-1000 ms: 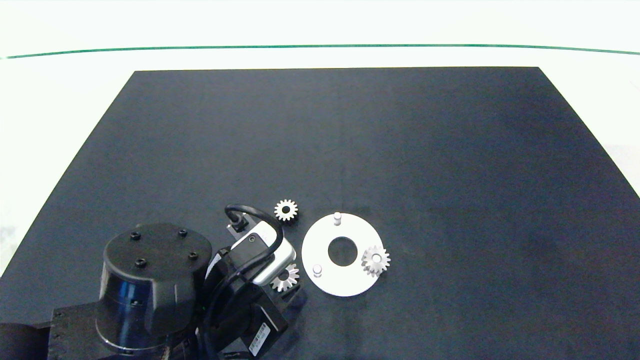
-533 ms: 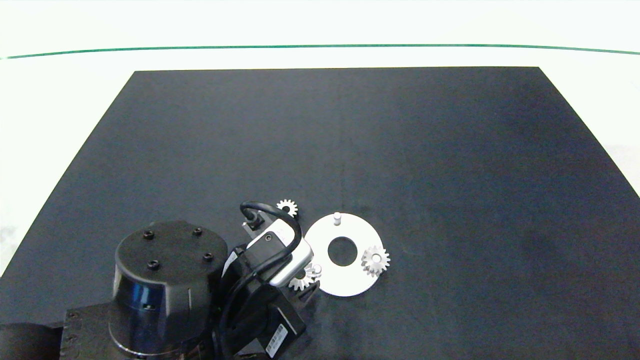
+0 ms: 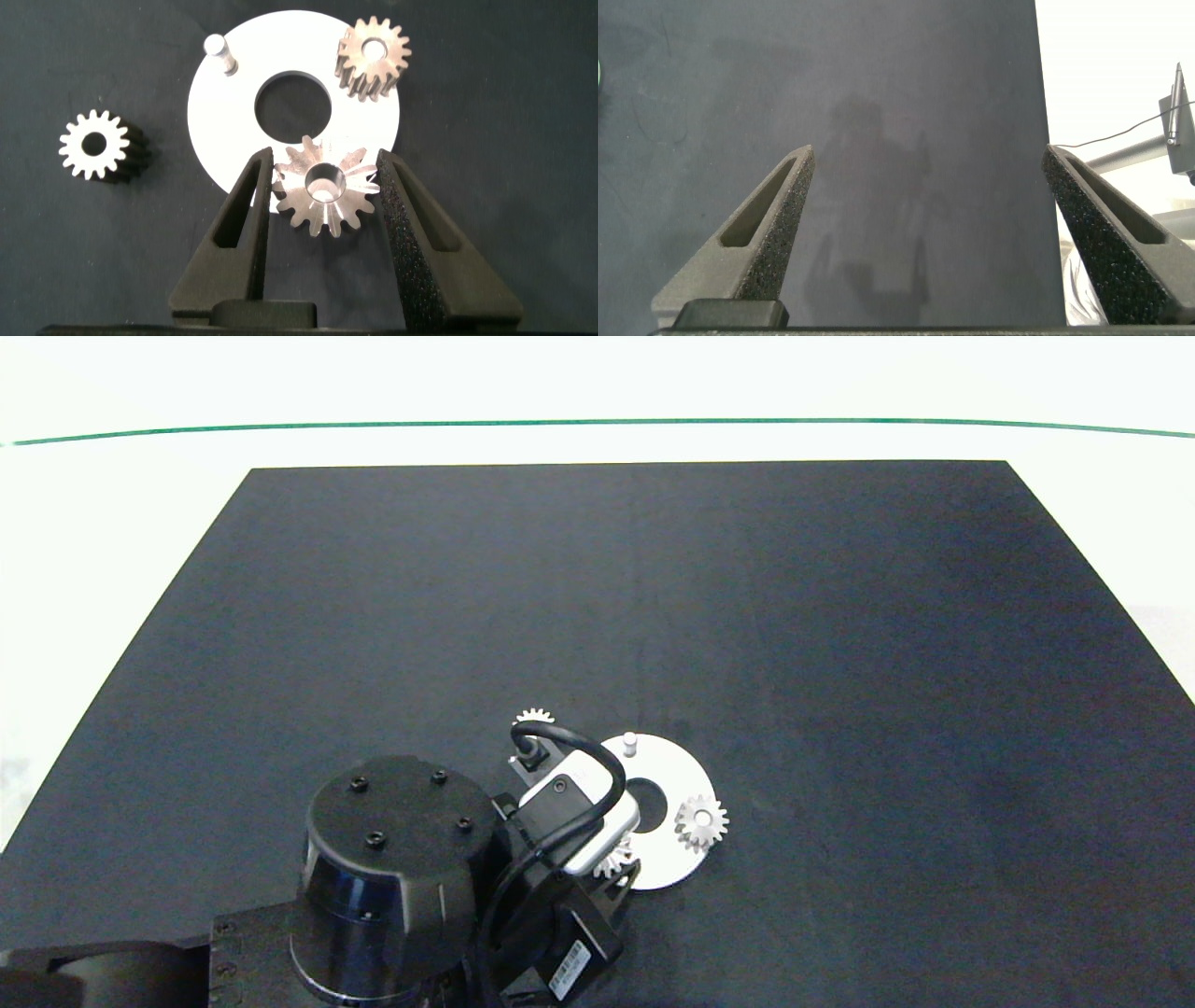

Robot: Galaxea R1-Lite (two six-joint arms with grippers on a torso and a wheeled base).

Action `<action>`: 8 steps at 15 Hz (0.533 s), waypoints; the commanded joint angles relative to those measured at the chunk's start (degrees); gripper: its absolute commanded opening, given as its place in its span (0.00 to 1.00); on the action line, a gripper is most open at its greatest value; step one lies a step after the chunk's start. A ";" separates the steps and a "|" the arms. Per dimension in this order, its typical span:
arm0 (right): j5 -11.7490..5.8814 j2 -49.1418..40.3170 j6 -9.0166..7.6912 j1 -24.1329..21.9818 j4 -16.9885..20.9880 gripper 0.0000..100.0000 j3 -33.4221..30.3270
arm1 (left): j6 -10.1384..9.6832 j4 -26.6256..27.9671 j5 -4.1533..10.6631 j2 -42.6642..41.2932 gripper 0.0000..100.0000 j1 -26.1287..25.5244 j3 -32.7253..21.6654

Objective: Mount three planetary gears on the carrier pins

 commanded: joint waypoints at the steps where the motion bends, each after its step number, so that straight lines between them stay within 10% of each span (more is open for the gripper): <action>1: -0.16 0.06 -0.07 0.01 0.10 1.00 -0.02 | 0.12 -0.75 0.10 1.32 0.07 0.06 -0.56; 8: -0.16 -0.11 -0.16 0.01 0.19 1.00 -0.02 | 0.21 -1.71 0.01 2.11 0.07 0.59 -1.26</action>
